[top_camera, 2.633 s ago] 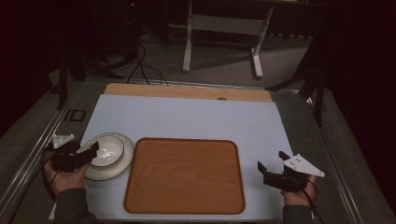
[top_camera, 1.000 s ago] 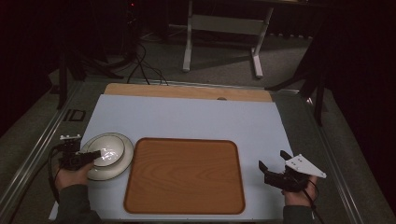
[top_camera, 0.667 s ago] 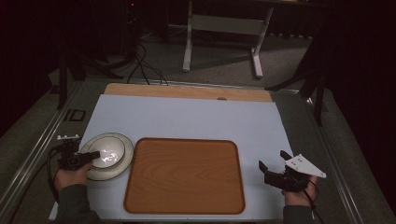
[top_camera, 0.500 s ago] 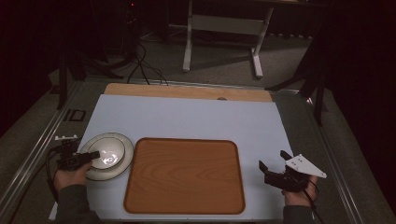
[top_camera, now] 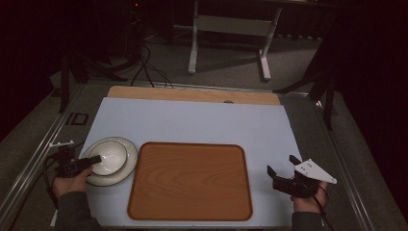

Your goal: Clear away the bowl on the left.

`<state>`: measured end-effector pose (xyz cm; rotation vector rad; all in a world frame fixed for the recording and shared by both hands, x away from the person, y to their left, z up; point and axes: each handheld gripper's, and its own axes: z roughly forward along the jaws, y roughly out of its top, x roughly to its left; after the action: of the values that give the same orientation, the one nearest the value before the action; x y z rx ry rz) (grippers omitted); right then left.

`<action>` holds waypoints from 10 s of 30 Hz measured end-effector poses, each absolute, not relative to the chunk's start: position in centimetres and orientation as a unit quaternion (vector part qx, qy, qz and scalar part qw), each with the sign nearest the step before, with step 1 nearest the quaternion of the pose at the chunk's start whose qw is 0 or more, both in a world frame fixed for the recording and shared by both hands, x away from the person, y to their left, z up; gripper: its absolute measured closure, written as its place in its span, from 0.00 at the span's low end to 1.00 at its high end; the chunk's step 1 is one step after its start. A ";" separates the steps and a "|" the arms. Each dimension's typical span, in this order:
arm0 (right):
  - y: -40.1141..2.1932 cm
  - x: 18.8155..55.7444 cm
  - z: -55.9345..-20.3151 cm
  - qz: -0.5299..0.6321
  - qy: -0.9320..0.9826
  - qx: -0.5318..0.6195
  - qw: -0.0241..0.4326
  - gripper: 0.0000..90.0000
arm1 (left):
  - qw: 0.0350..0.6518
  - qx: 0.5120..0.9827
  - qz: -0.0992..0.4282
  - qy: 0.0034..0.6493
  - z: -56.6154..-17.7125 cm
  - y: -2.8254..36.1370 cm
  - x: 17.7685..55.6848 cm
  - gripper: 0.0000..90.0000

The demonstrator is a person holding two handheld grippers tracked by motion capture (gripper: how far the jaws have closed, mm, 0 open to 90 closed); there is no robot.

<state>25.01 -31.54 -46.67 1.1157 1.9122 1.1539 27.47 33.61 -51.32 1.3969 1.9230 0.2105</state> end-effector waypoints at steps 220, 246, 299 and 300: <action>-32.1 24.8 -46.4 0.444 0.717 0.426 0.326 0.13 | 0.469 0.678 0.116 0.553 -46.9 21.1 27.5 0.87; -32.1 24.8 -46.4 0.444 0.718 0.426 0.327 0.13 | 0.471 0.692 0.097 0.539 -47.6 19.7 27.9 0.86; -32.1 24.8 -46.4 0.444 0.718 0.425 0.327 0.13 | 0.446 0.732 0.067 0.510 -48.6 14.5 27.9 0.86; -32.1 24.8 -46.4 0.443 0.718 0.425 0.327 0.13 | 0.446 0.733 0.067 0.509 -48.6 14.5 27.9 0.86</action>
<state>24.79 -32.09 -46.37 1.1135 1.8818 1.1611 27.92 14.46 -48.64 1.8150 1.2609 0.1670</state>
